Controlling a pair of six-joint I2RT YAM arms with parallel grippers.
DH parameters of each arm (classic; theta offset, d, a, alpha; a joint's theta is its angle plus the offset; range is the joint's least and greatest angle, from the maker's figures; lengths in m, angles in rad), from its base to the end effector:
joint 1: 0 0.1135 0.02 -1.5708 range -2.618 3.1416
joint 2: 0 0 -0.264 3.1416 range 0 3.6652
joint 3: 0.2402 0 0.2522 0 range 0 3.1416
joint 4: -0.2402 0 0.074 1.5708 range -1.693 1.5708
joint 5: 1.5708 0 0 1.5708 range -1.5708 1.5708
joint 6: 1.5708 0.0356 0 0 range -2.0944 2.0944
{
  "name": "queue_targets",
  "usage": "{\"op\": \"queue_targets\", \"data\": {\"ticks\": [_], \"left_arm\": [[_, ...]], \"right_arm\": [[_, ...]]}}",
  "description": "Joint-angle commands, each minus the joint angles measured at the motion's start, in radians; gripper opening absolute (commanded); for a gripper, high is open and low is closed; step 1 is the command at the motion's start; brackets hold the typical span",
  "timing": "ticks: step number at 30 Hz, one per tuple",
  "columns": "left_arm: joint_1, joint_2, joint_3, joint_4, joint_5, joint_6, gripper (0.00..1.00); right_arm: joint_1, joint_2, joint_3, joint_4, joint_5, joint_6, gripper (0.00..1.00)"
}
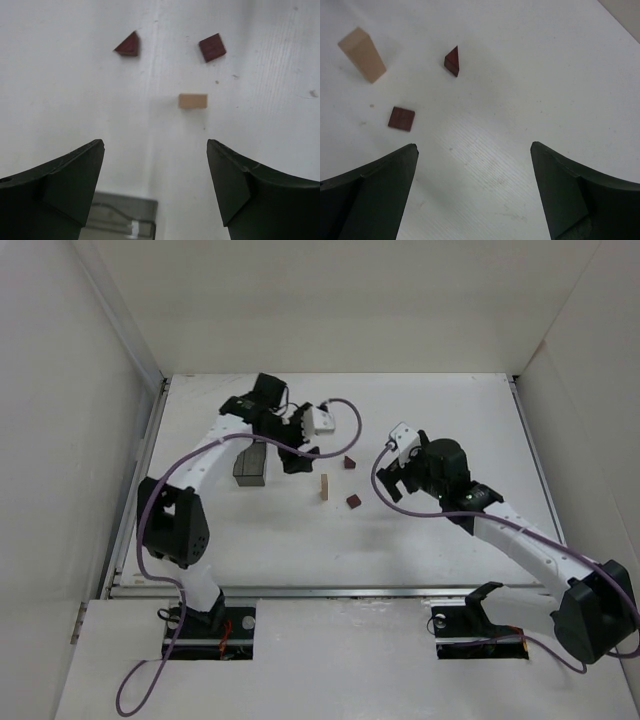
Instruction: Build the wood block tower
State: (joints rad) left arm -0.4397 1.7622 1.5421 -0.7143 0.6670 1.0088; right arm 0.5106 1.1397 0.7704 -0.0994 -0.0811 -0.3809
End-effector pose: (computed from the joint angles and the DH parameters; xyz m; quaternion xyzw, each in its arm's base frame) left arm 0.3372 -0.1829 0.2957 0.6714 0.6043 -0.2154 0.3710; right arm 0.2232 0.1283 0.2714 -0.3862 0.7589 0.0684 0.5198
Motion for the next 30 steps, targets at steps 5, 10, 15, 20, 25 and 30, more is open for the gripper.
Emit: {"op": "queue_targets", "data": {"ticks": [5, 10, 15, 20, 25, 30], "left_arm": [[0.121, -0.153, -0.022, 0.031, 0.054, -0.194, 0.85], [0.176, -0.188, -0.063, 0.162, -0.195, -0.444, 0.85], [0.240, -0.227, -0.097, 0.237, -0.280, -0.561, 0.85], [0.260, -0.257, -0.119, 0.246, -0.300, -0.592, 0.85], [0.260, -0.267, -0.139, 0.257, -0.333, -0.592, 0.85], [0.269, -0.267, -0.139, 0.257, -0.342, -0.592, 0.85]], "right_arm": [[-0.011, 0.125, 0.082, 0.214, -0.066, 0.215, 1.00], [-0.001, 0.339, 0.193, 0.045, -0.160, 0.179, 0.98], [0.074, 0.534, 0.364, -0.129, -0.114, 0.200, 0.85], [0.137, 0.606, 0.412, -0.164, 0.015, 0.258, 0.83], [0.193, 0.627, 0.412, -0.187, 0.083, 0.307, 0.81], [0.203, 0.627, 0.368, -0.186, 0.207, 0.369, 0.77]]}}
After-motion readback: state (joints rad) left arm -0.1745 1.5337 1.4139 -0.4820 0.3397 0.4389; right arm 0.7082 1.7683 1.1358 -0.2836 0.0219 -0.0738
